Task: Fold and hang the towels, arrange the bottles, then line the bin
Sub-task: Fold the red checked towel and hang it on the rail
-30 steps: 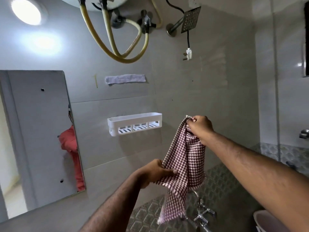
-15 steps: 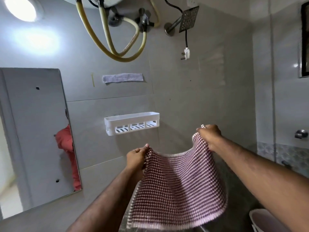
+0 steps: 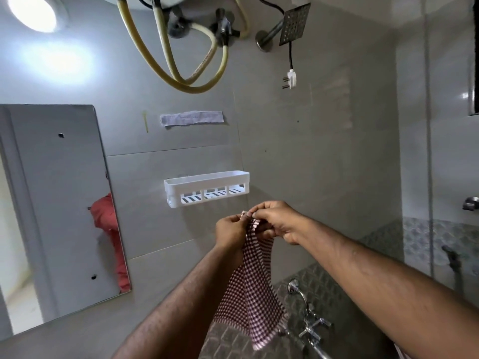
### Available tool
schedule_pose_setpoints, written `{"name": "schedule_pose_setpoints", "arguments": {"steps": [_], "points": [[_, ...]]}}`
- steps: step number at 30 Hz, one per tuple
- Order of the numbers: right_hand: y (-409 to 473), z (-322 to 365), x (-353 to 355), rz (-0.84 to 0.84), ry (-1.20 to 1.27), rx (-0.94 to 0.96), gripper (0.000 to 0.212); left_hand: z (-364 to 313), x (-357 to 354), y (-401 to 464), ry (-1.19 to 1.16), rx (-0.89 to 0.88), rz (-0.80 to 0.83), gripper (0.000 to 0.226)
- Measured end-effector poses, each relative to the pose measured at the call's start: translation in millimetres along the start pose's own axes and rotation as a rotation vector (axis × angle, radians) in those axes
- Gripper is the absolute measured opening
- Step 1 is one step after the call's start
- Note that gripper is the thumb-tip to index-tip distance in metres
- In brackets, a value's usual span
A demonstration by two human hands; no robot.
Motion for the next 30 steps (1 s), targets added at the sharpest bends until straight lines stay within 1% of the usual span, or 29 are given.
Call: {"name": "schedule_pose_setpoints", "arguments": {"steps": [4,7,10,14,16,20,22,24,26,27,30], "points": [[-1.0,-1.3,-3.0,0.049,0.178,-0.042,0.003,-9.5,15.2,7.0,0.041,-0.056,-0.067,0.014],[-0.9,-2.9,-7.8,0.058,0.244,-0.059,0.01,-10.4,20.0,9.7,0.061,-0.06,-0.1,0.013],[-4.0,-4.7,-17.9,0.095,0.274,-0.069,0.014,-1.4,14.9,5.5,-0.005,-0.007,-0.072,0.015],[-6.7,-5.4,-21.5,0.109,0.287,-0.024,0.02,1.4,15.1,2.6,-0.095,0.006,-0.1,0.024],[-6.2,-4.4,-21.4,0.114,0.183,0.053,0.022,1.8,15.1,0.8,-0.14,0.041,-0.129,0.028],[-4.1,4.2,-14.5,-0.028,-0.292,0.225,0.017,2.3,3.8,-10.7,-0.218,0.126,-0.086,0.025],[-4.5,9.1,-12.2,-0.086,-0.436,0.284,0.014,0.8,1.0,-16.6,-0.237,0.142,-0.06,0.026],[-6.4,10.0,-14.2,-0.086,-0.54,0.32,0.012,0.4,2.3,-17.0,-0.223,0.137,-0.05,0.027],[-5.9,7.5,-14.6,-0.085,-0.605,0.338,0.005,-1.0,4.6,-17.3,-0.185,0.118,-0.045,0.028],[-5.9,6.3,-13.3,-0.09,-0.598,0.34,0.003,-1.8,5.7,-16.9,-0.164,0.102,-0.04,0.028],[-5.8,4.5,-8.0,-0.093,-0.402,0.297,0.018,-7.2,11.1,-14.4,-0.079,0.05,-0.013,0.033]]}}
Point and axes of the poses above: each hand's wrist, its own y-axis towards the middle knuckle, its own x-axis out of the back of the hand, z = x × y, the point moved 7 cm from there along y, towards the middle knuckle, and after that the axes turned 6 degrees about -y, right-handed, at the moved point
